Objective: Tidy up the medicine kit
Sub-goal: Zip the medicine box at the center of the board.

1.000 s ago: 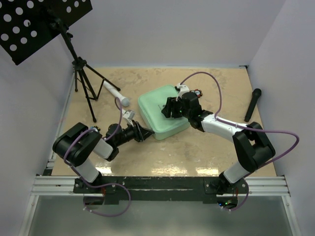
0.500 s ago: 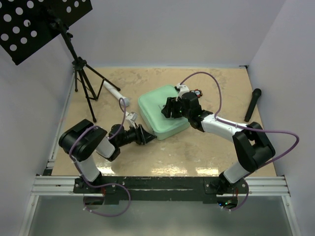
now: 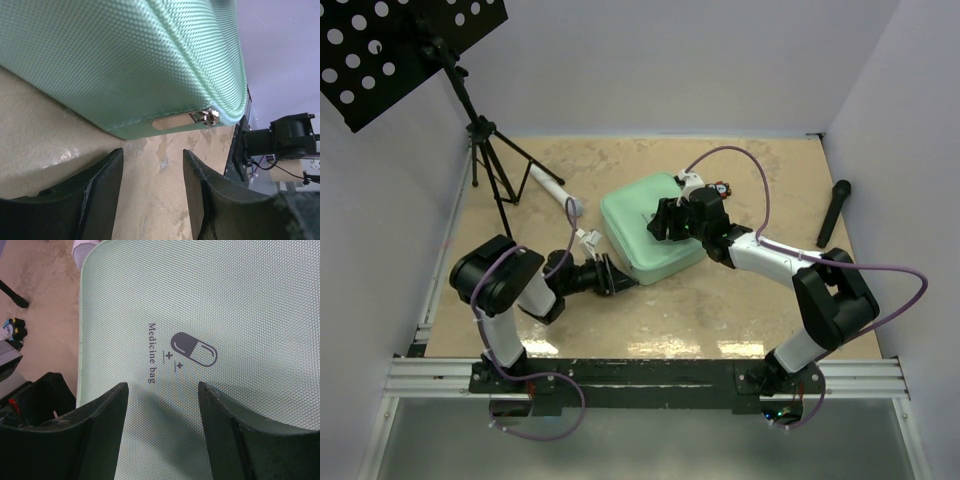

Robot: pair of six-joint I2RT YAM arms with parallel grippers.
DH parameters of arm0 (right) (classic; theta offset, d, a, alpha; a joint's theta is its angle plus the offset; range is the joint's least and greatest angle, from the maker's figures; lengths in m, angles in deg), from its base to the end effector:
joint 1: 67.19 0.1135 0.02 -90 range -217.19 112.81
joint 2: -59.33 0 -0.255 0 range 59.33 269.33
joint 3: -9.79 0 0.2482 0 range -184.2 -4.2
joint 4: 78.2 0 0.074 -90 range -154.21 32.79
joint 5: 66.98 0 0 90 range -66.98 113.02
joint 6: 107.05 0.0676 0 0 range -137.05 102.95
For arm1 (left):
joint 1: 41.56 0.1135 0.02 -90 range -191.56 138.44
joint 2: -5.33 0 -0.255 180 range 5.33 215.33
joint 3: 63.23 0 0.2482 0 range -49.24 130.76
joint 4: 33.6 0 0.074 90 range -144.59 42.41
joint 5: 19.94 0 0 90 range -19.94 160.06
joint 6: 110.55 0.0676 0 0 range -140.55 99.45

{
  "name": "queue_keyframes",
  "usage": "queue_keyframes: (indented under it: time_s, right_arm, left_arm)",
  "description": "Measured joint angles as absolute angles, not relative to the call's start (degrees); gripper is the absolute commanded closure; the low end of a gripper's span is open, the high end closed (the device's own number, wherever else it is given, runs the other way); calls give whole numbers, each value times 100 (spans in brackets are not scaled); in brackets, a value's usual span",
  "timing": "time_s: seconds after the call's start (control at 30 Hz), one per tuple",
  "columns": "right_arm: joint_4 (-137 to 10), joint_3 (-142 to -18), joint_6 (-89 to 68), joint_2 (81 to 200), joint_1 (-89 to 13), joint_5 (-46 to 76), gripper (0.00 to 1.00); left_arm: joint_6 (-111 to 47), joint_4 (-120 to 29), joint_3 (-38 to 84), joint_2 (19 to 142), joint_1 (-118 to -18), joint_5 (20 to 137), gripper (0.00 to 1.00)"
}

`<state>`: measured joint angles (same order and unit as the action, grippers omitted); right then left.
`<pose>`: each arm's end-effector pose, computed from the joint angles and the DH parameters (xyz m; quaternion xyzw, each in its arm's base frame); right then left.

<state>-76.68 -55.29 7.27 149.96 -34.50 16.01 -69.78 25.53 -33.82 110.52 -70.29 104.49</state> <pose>0.3089 0.2081 0.1972 -0.0940 0.8468 0.2945 0.4330 0.2202 -0.1643 0.0818 0.0376 0.7853 -0.5434 0.2942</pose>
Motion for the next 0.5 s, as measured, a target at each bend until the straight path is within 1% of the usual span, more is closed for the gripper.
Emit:
queue_keyframes:
  time_s: [0.07, 0.13, 0.2, 0.23, 0.27, 0.5]
  right_arm:
    - [-7668, -5527, 724, 14996, -3450, 1595, 37]
    - [-7670, -5527, 722, 14996, -3450, 1593, 37]
    - [-7670, -5527, 720, 14996, -3450, 1590, 37]
    - [-7670, -5527, 720, 14996, -3450, 1588, 37]
    - [-7670, -5527, 720, 14999, -3450, 1588, 37]
    - [-7672, -5527, 707, 14999, -3448, 1586, 37]
  left_arm:
    - [-7039, 2562, -3323, 11056, -7010, 10567, 41]
    - [-7066, 2562, -3262, 11056, -7001, 10672, 34]
    - [-7083, 2562, -3243, 11036, -6988, 10755, 24]
    - [-7087, 2562, -3243, 11014, -6975, 10784, 2]
    - [-7098, 2564, -3243, 10995, -6959, 10801, 0]
    - [-7230, 2599, -3205, 10962, -6728, 10856, 0]
